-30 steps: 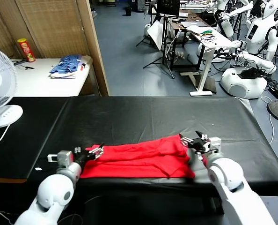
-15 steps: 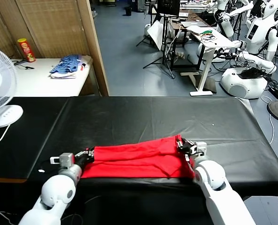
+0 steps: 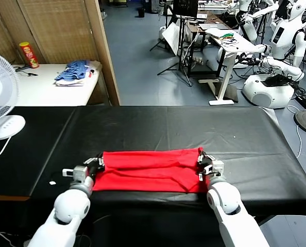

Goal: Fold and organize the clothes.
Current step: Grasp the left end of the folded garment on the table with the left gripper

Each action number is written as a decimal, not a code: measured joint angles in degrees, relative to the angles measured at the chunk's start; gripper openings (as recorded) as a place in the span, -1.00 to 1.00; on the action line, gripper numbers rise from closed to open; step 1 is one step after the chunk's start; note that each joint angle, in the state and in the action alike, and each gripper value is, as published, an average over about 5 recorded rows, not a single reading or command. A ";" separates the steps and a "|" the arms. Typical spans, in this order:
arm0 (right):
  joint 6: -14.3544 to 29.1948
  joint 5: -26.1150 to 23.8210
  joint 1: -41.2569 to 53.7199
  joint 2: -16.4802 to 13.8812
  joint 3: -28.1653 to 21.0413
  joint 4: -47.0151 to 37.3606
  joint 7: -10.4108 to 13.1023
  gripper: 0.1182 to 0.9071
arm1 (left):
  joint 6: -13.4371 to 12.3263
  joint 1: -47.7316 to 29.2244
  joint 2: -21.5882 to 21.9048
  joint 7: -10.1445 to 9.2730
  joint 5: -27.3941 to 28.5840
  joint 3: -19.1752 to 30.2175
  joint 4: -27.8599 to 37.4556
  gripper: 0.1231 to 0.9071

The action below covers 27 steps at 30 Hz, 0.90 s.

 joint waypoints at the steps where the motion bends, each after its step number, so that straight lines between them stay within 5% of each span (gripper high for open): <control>1: 0.04 0.11 -0.45 -0.29 0.29 0.77 -0.27 -0.39 | -0.24 -0.23 0.07 0.05 0.04 -0.06 0.23 -0.97; 4: -0.04 0.85 -2.08 -1.32 1.40 3.67 -0.60 0.04 | -0.55 -0.44 0.59 0.12 -0.05 -0.45 0.40 -0.74; 8: -0.19 1.97 -4.37 -2.66 3.04 7.79 -0.83 0.53 | -0.47 0.30 1.46 0.05 -0.67 -1.30 -0.43 -0.20; 15: -0.22 2.63 -6.91 -2.92 4.03 12.10 -1.30 0.72 | 1.11 3.51 1.63 -0.85 -5.25 -3.62 -4.12 0.65; 27: -0.13 2.65 -7.03 -3.35 3.54 13.31 -1.45 0.72 | 2.00 10.40 -2.55 -1.58 -10.10 -7.03 -7.39 0.72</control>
